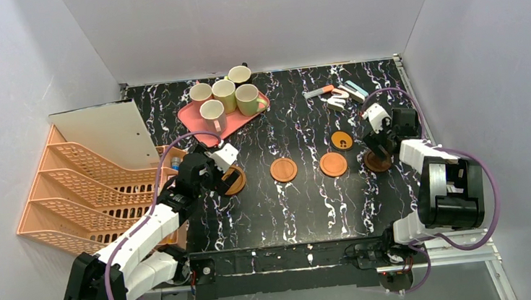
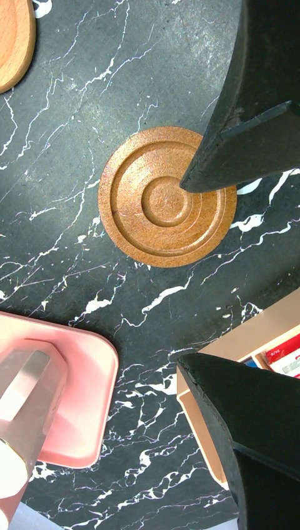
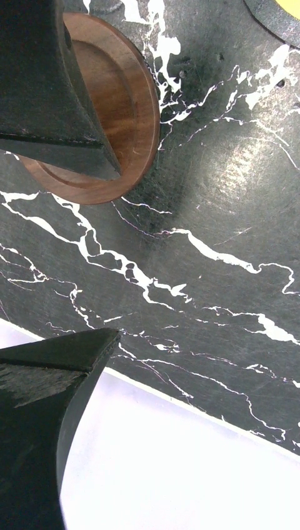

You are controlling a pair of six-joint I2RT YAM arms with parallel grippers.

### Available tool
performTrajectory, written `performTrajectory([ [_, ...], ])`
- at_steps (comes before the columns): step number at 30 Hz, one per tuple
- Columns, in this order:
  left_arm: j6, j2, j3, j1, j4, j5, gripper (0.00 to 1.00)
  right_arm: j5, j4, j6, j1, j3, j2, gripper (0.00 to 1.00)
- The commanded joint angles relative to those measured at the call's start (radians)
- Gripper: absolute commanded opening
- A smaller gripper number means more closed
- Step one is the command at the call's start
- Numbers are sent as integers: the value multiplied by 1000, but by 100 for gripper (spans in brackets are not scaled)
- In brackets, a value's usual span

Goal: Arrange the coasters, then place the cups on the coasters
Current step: Move the coaster to the center of the board.

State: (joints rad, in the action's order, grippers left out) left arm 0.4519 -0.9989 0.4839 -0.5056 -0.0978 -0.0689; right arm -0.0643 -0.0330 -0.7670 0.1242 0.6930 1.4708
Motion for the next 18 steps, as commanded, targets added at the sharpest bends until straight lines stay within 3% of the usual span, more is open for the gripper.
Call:
performTrajectory([
  [1,-12,16,-3,1,-2,12,98,-1,94,-11,11,21,-3,99],
  [11,-14,3,4,2,-2,17,98,332,263,148,-6,177,-121,99],
  [18,-14,-4,3,1,-5,16,98,305,266,224,-119,295,-23,99],
])
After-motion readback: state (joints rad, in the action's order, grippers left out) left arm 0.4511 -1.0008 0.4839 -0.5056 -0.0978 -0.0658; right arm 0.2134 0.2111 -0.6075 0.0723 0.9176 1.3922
